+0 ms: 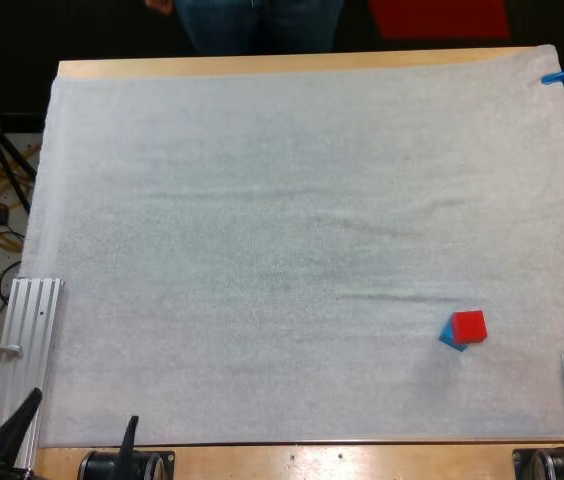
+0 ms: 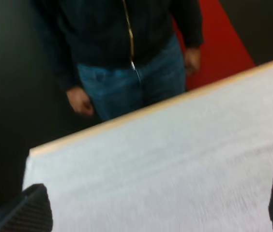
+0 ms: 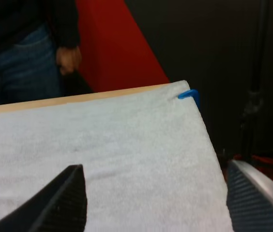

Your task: Stack red cube on blue cube

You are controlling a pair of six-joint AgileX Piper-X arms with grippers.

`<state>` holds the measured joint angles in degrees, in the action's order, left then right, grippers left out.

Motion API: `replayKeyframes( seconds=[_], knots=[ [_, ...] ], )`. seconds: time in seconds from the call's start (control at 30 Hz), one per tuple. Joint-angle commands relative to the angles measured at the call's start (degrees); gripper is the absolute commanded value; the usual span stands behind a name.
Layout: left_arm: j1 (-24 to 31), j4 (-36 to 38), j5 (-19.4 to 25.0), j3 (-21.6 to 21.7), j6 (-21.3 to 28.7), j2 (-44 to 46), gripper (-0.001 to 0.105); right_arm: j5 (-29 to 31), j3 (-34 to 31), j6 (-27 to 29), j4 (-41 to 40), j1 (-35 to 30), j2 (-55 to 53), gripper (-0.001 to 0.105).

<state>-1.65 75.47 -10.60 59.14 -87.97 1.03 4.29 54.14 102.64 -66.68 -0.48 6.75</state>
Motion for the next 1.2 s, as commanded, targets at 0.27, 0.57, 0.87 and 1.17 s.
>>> replayKeyframes(
  seconds=[0.27, 0.57, 0.87, 1.17],
  knots=[
    [0.2, 7.5, 0.1, 1.4, 0.0, 7.9, 0.087, 0.1, -2.8, 0.5, -6.2, -0.2, -10.3, 0.061],
    [0.2, 7.0, -0.3, 1.3, 0.0, 7.9, 0.087, -2.5, -2.8, 2.9, -7.9, -0.2, -10.1, 0.061],
    [0.2, -5.7, 0.9, -4.2, -0.1, 7.8, 0.087, -5.3, -3.7, 2.9, 3.7, -0.2, -9.9, 0.061],
    [0.2, -16.3, 0.9, -14.6, -3.0, 7.8, 0.087, -6.9, -8.7, 5.6, 6.9, -0.2, -9.6, 0.061]
  ],
)
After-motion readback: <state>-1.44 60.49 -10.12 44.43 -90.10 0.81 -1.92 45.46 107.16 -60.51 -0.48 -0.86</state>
